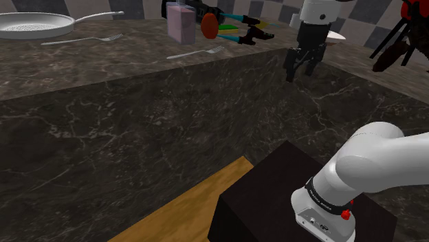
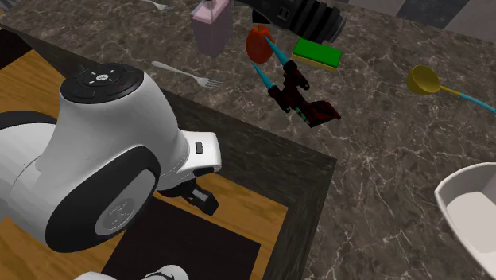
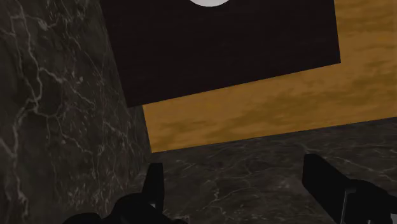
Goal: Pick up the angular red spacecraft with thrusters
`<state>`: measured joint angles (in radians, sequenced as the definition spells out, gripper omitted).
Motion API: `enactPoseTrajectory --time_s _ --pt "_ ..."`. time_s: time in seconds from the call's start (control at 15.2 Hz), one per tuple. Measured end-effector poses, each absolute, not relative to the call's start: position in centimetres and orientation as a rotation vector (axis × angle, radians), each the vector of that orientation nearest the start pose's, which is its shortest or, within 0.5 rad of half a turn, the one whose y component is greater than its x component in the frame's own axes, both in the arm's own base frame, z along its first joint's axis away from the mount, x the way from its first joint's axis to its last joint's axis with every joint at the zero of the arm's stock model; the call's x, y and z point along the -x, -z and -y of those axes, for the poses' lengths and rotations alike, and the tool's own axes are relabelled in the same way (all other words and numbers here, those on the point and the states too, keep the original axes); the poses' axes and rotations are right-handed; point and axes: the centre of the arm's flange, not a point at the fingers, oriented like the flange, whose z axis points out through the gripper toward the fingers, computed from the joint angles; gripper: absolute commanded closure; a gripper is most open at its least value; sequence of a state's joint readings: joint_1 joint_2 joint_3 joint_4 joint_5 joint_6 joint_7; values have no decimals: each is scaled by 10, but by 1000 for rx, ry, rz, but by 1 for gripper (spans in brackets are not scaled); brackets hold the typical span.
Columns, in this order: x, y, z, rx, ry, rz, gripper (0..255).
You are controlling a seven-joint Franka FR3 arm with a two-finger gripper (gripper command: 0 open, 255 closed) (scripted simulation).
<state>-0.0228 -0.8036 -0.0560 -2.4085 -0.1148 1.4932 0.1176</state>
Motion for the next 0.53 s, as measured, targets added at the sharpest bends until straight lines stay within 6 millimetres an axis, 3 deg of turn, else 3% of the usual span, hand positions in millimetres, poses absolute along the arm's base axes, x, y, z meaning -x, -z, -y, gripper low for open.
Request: enactPoseTrajectory --time_s 0.13,0.53 --pt "-294 -567 44 3204 -170 -277 0" --pt "-343 -585 77 3228 -85 -146 0"
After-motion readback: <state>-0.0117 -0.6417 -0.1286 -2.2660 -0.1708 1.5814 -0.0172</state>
